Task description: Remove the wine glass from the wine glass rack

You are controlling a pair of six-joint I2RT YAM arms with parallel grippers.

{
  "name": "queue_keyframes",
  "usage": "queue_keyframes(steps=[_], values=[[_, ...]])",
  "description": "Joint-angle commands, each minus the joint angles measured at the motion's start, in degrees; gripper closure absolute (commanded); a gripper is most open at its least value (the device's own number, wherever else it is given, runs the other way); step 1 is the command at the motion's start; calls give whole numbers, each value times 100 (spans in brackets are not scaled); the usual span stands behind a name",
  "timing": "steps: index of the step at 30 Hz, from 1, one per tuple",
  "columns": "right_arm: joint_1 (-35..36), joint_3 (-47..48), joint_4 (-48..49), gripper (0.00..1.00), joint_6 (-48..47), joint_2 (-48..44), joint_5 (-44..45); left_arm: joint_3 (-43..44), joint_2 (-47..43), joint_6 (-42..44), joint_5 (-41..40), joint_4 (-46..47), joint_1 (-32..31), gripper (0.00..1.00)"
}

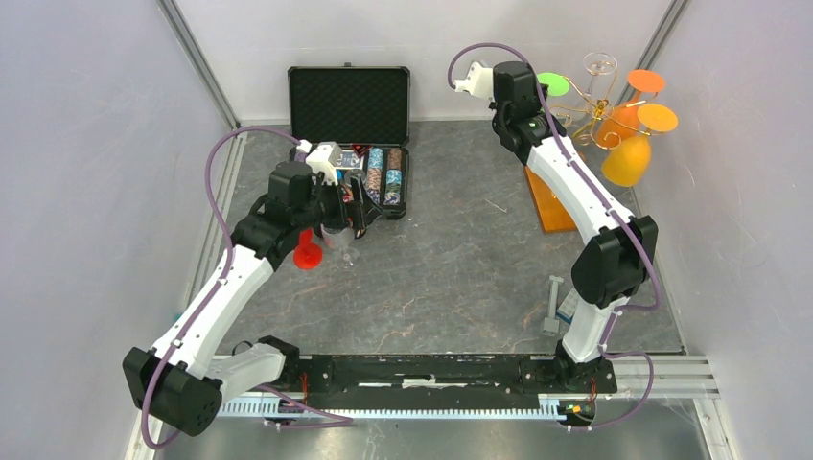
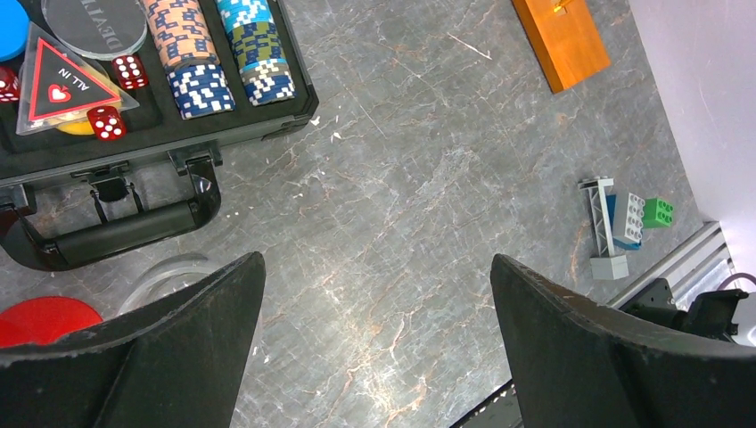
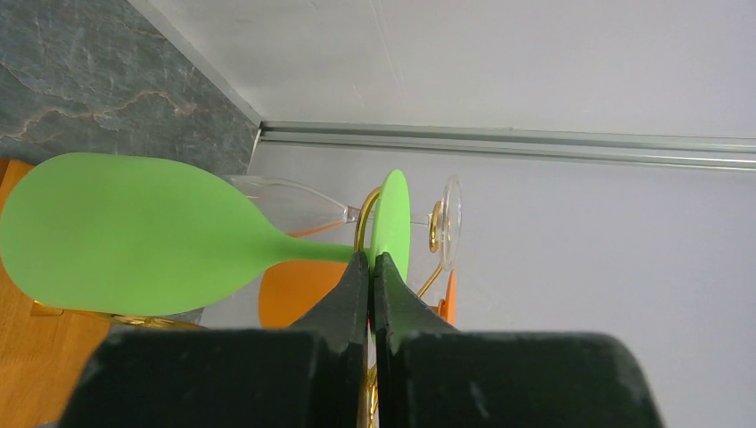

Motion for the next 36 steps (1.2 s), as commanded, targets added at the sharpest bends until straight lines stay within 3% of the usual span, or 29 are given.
queue_keyframes(steps=[1, 4, 12, 26, 36], values=[[130, 223, -186, 100, 23, -175, -94, -39, 24, -96, 213, 246, 48, 0], [126, 181, -25, 100, -65, -190, 17, -49, 45, -115, 241, 266, 50, 0], [109, -117, 1675, 100, -782, -100, 713, -58, 41, -110, 254, 257, 75, 0], [-83, 39, 2798, 100, -1165, 389, 1086, -93, 57, -114, 280, 271, 106, 0], [-261, -100, 3075, 100, -1308, 472, 1399, -93, 104, -141, 326, 281, 134, 0]])
